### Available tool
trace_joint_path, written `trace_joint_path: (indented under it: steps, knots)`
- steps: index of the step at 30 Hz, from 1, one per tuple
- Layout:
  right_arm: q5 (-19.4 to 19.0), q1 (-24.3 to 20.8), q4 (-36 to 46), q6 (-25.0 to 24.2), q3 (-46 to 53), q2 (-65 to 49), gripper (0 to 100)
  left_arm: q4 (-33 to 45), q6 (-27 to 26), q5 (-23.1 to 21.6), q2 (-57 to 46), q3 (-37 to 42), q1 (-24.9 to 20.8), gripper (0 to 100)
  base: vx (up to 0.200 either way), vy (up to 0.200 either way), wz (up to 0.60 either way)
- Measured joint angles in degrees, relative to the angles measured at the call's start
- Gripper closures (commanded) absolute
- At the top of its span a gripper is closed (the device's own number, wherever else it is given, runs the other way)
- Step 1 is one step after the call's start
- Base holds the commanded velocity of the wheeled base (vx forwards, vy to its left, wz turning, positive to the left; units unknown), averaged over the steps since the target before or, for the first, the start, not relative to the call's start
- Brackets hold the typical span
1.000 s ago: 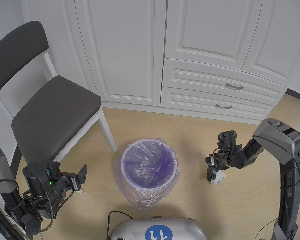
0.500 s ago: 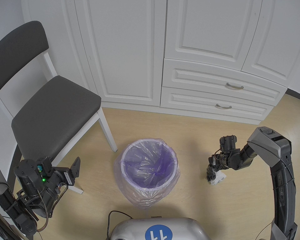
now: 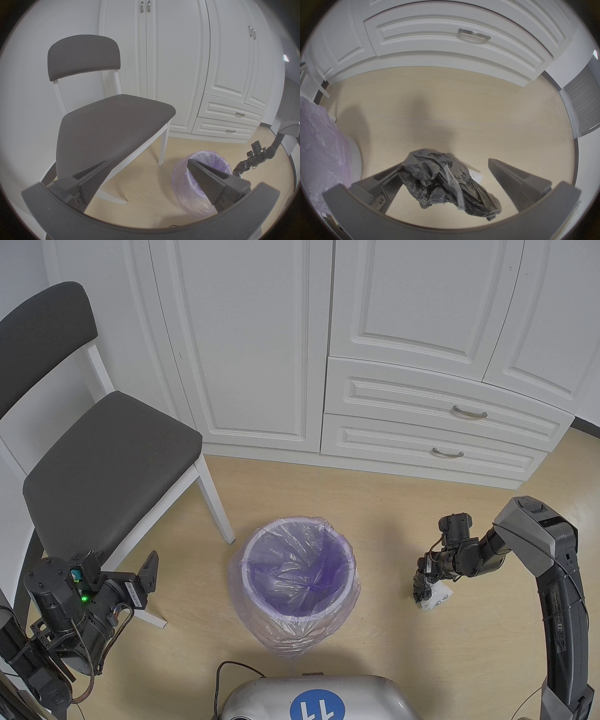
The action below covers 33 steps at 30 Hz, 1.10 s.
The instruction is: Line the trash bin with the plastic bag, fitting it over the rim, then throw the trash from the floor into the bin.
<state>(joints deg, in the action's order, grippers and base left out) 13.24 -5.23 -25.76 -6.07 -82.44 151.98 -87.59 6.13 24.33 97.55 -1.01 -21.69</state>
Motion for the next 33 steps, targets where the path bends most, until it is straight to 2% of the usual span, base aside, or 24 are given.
trace_joint_path:
  steps: [3,4,8,23,33]
  knots:
    - [-1.9,0.2,1.6,-1.5,-0.8,0.2,0,0.0,0.0,0.0,-0.1,0.0,0.0,0,0.0,0.0,0.0]
    - [-2.5,0.2,2.1,-1.9,-1.0,0.2,100,0.0,0.0,0.0,-0.2,0.0,0.0,0,0.0,0.0,0.0]
    - [-3.7,0.2,3.1,-3.1,-1.7,0.3,100,0.0,0.0,0.0,-0.3,0.0,0.0,0,0.0,0.0,0.0]
    - [-3.8,-0.3,2.7,-2.8,-1.0,0.0,100,0.0,0.0,0.0,-0.4,0.0,0.0,0,0.0,0.0,0.0]
    - [-7.3,-0.9,2.6,2.3,8.4,-6.7,100,0.0,0.0,0.4,-0.7,0.0,0.1,0,0.0,0.0,0.0]
